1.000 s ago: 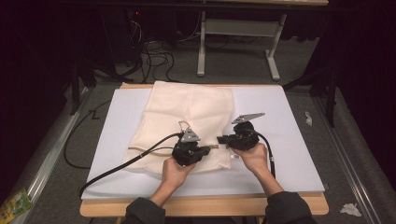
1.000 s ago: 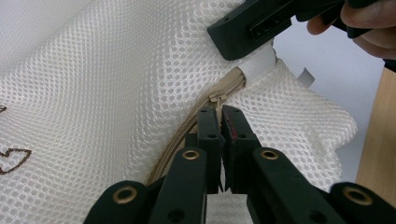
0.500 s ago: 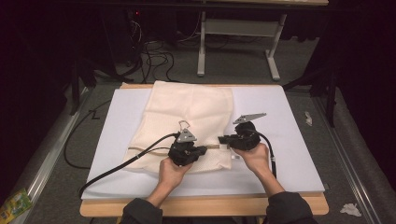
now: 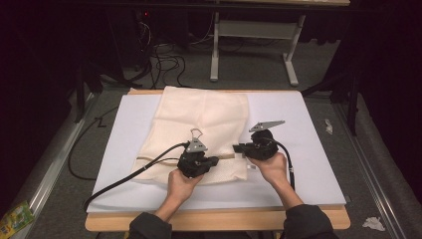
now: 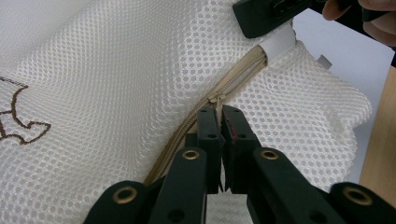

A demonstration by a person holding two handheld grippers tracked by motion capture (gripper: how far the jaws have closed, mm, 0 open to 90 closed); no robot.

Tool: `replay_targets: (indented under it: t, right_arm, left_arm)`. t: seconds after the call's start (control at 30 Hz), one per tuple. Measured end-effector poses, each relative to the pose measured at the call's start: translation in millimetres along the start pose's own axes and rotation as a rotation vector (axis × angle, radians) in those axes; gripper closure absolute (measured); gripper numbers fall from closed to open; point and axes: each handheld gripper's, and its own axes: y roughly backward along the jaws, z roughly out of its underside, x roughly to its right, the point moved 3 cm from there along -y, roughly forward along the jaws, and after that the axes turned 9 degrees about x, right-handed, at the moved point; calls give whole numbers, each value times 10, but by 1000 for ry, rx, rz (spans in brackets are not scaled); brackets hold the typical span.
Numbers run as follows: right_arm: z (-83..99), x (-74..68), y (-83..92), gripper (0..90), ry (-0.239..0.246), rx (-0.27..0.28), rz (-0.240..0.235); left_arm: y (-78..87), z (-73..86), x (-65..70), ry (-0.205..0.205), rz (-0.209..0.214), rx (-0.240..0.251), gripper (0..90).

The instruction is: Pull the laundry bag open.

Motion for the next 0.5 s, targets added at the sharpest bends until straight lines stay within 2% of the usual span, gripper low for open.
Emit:
replay_targets:
  t: [0.33, 0.5]
  right_arm:
    - [-30, -4, 2, 887, -1, 8, 2]
    - [-13, 40, 40, 887, -14, 13, 5]
  left_arm:
    - [-6, 54, 11, -11, -10, -6, 874]
    - [39, 68, -41, 5, -18, -5, 874]
